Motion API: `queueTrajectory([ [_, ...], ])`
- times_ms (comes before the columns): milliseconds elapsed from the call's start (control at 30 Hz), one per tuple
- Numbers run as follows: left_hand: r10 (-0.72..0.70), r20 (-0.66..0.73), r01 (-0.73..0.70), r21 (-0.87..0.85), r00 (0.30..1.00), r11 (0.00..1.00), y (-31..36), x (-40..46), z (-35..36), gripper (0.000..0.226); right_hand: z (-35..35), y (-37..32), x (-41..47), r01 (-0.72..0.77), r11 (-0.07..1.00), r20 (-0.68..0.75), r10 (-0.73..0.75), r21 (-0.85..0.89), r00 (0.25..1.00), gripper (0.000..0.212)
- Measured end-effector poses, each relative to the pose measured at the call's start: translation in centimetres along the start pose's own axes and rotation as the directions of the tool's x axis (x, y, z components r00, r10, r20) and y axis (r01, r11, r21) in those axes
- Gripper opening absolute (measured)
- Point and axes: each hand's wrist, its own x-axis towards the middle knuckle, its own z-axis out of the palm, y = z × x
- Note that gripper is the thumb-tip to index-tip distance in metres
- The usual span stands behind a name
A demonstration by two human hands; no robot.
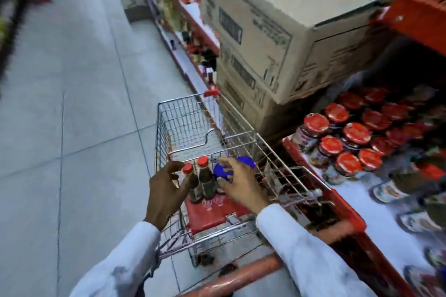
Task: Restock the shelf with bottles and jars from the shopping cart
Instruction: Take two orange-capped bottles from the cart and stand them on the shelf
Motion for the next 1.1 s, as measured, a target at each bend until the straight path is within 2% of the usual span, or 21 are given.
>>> queueTrajectory([
  [133, -0.069, 0.029, 0.068, 0.045, 0.997, 0.997, -1.5, 1.2, 1.4, 0.034, 3.0, -0.8, 2.7, -0.044, 0.996, 0.039, 0.047, -0.081, 0.998, 0.049],
  [300, -0.081, 0.092, 0.075, 0.07, 0.992, 0.995, -2.5, 1.7, 2.6, 0.051, 5.1, -0.7, 3.9, -0.115, 0.99, 0.026, 0.118, -0.085, 0.993, 0.049],
  [500, -0.162, 0.095, 0.164, -0.013, 0.982, 0.986, -1.9, 1.9, 2.5, 0.039, 5.1, -0.7, 3.7, -0.174, 0.985, -0.036, 0.173, -0.008, 0.984, 0.044],
  [633, -0.177, 0.052, 0.18, -0.06, 0.983, 0.982, -0.5, 1.4, 1.2, 0.039, 2.4, -1.8, 2.5, -0.146, 0.985, -0.086, 0.154, 0.089, 0.984, 0.041],
  [833, -0.032, -0.056, 0.026, -0.111, 0.998, 0.993, 7.2, 0.6, -2.7, 0.041, -6.3, -6.4, -1.7, -0.035, 0.963, -0.273, 0.11, 0.266, 0.956, 0.039],
  [967, 0.102, -0.036, -0.107, -0.17, 0.994, 0.98, 14.0, 0.0, -3.2, 0.037, -12.3, -8.3, -5.7, 0.03, 0.966, -0.418, 0.083, 0.259, 0.905, 0.039],
  [1100, 0.203, 0.05, -0.18, -0.294, 0.978, 0.938, 19.8, -1.0, -1.6, 0.04, -17.8, -8.8, -10.5, 0.066, 0.969, -0.577, 0.085, 0.236, 0.813, 0.038],
])
